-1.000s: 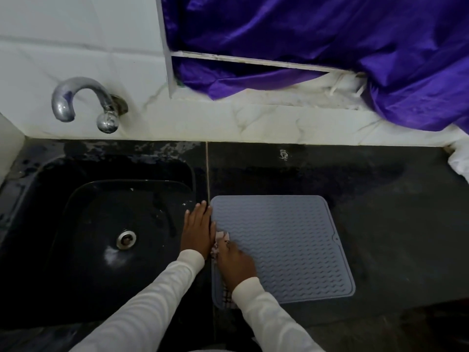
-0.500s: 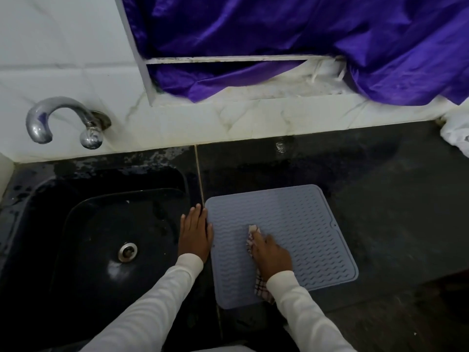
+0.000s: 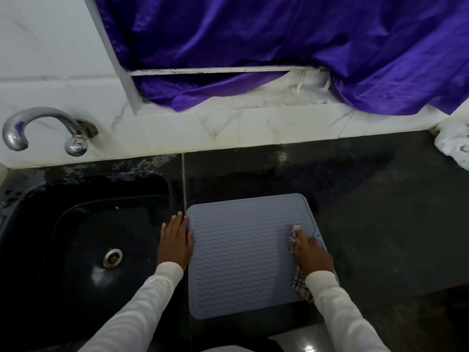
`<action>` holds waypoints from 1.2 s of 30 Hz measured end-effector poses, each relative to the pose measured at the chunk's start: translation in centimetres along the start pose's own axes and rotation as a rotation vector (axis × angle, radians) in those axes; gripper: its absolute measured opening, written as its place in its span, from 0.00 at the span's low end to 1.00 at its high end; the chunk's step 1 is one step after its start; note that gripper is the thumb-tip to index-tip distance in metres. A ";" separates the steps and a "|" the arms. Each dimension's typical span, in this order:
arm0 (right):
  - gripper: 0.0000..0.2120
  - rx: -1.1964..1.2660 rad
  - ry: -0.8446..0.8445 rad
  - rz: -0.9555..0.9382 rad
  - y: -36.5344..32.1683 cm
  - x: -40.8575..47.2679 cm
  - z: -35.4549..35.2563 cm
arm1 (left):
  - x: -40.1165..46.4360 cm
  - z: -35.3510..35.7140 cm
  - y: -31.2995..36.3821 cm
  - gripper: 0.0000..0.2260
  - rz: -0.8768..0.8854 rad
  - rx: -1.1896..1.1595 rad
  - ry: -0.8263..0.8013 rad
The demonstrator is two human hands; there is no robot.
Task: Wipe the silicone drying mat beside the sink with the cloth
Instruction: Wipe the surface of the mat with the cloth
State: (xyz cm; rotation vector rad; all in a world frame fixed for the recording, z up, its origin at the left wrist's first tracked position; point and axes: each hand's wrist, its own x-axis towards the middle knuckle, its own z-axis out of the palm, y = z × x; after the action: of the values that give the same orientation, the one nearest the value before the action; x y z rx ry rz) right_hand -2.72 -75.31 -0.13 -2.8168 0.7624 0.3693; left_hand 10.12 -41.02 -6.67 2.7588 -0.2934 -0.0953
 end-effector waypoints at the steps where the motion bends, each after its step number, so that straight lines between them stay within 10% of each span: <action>1: 0.24 -0.007 -0.018 0.017 1.4 0.3 -0.4 | 0.0 0.0 0.1 0.27 -0.006 0.005 -0.005; 18: 0.22 0.077 0.039 0.067 5.0 2.1 -1.5 | -1.0 0.4 1.4 0.33 -0.055 0.026 -0.043; 25: 0.15 0.522 0.008 -0.274 -5.9 -0.5 -4.6 | -2.0 0.3 1.4 0.29 -0.048 0.019 -0.031; 36: 0.23 0.231 -0.235 -0.396 -18.6 -4.9 6.4 | -2.2 0.6 0.7 0.28 -0.008 0.089 -0.025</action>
State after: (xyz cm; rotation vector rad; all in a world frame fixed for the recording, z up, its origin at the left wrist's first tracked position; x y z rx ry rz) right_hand 1.60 -55.63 -2.42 -2.5620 0.1779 0.4945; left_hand 7.77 -41.39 -6.95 2.8494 -0.3002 -0.1211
